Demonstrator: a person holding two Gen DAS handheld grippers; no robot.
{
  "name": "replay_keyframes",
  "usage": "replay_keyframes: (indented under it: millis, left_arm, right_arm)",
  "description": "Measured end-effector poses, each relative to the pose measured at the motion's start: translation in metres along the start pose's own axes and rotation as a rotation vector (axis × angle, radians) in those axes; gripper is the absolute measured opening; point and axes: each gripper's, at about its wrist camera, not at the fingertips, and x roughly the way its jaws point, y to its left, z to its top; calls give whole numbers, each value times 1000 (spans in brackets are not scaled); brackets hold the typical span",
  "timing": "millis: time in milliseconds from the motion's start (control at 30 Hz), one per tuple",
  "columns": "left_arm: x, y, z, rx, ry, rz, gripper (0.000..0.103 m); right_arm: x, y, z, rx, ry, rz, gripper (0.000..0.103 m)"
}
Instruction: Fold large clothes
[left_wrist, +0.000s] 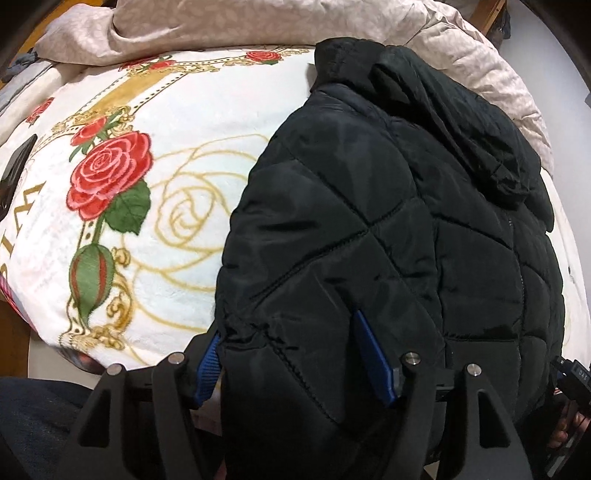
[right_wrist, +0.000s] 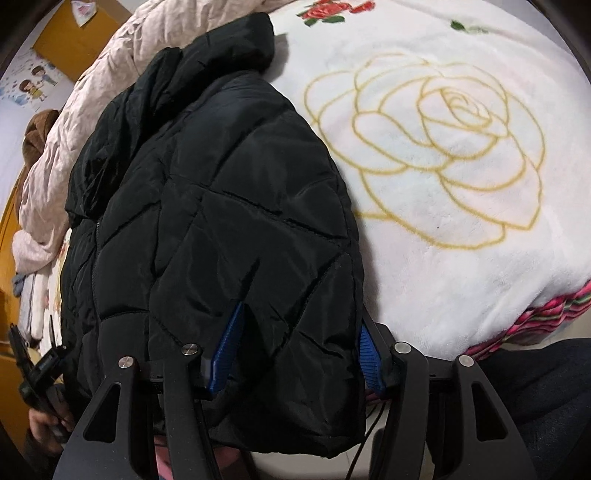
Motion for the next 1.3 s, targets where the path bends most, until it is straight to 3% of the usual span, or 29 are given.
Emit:
replay_keyframes:
  millis: [33, 67, 100, 133, 233, 333, 533, 767, 867, 1033, 1300]
  left_arm:
    - [0, -2, 0, 7, 0, -11, 55]
    - [-2, -7, -2, 17, -5, -17, 50]
    - [-5, -11, -2, 36, -15, -16, 37]
    - [-10, -15, -3, 52, -27, -20, 25]
    - [-33, -24, -2, 60, -69, -58, 16]
    - [-70, -27, 4, 50, -145, -145, 15]
    - [-140, -23, 12, 31, -275, -241, 14]
    - [-168, 1, -15, 1, -285, -297, 14]
    - [-166, 1, -19, -4, -273, -304, 14]
    - [-172, -3, 2, -23, -306, -333, 14]
    - [-170, -18, 86, -67, -373, -366, 15]
  right_arm:
    - [0, 0, 1, 0, 1, 1, 45]
    - [-2, -1, 1, -1, -1, 21, 30]
    - [-4, 2, 0, -1, -4, 37, 21]
    - [-9, 2, 0, -9, -11, 49, 18]
    - [-29, 13, 2, -41, -46, 84, 12]
    - [-66, 21, 7, -64, -113, 165, 11]
    - [-132, 33, 5, -116, -219, 249, 10]
    - [-159, 7, -35, -45, -221, 312, 10]
    - [-160, 11, -34, -32, -223, 317, 10]
    - [-169, 28, -10, -45, -262, 345, 11]
    - [-171, 55, 75, -24, -324, 374, 11]
